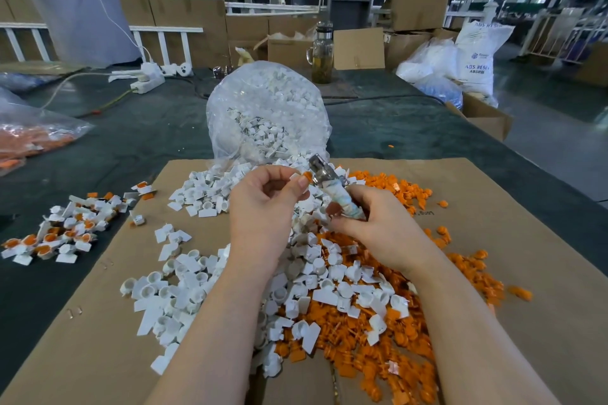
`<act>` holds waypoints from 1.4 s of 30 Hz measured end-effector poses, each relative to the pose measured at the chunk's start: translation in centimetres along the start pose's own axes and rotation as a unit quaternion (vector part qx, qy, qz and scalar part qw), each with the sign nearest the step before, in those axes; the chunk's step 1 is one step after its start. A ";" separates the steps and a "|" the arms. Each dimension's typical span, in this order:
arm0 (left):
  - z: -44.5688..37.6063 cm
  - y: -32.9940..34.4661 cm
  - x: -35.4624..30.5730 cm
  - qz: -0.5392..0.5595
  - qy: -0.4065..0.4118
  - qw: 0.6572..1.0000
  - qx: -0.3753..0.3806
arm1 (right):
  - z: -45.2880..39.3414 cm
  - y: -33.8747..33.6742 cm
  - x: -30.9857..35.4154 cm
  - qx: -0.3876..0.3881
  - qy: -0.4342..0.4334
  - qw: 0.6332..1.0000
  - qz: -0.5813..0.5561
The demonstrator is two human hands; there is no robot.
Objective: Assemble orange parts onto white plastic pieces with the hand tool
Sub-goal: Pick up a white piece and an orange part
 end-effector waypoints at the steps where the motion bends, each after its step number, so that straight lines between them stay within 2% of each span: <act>1: 0.0 0.0 0.0 0.000 0.002 1.000 0.001 | 0.0 0.0 0.0 0.007 -0.003 1.000 0.005; 10: -0.4 -0.1 0.2 0.032 0.005 0.999 0.025 | 0.1 0.4 0.0 0.039 -0.021 0.999 0.015; 24: -0.5 -0.1 0.2 0.080 -0.012 0.996 0.042 | -0.1 0.8 0.1 0.010 -0.036 0.997 0.067; 30: -0.7 -0.6 0.3 0.138 -0.070 0.988 0.028 | 0.0 0.8 0.0 -0.031 -0.044 0.994 0.092; 33: -1.7 -2.8 0.8 0.252 -0.159 0.952 -0.064 | -0.1 0.2 -0.3 -0.074 -0.042 0.990 0.114; 37: -2.8 -6.6 1.5 0.387 -0.236 0.862 -0.228 | -0.1 -0.4 -0.5 -0.100 -0.038 0.983 0.149; 40: -3.0 -8.7 2.0 0.468 -0.246 0.788 -0.314 | -0.1 -0.4 -0.6 -0.097 -0.036 0.980 0.172; 42: -3.2 -9.8 2.0 0.497 -0.227 0.766 -0.339 | -0.1 -0.3 -0.7 -0.097 -0.033 0.978 0.180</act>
Point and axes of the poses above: each hand's wrist, its own z-axis away from the middle knuckle, its own y-axis out of the palm, x = y × z, the point moved 5 cm from there along -z, towards the middle knuckle, and after that the axes turned 9 degrees about -x, right-handed, at the moved point
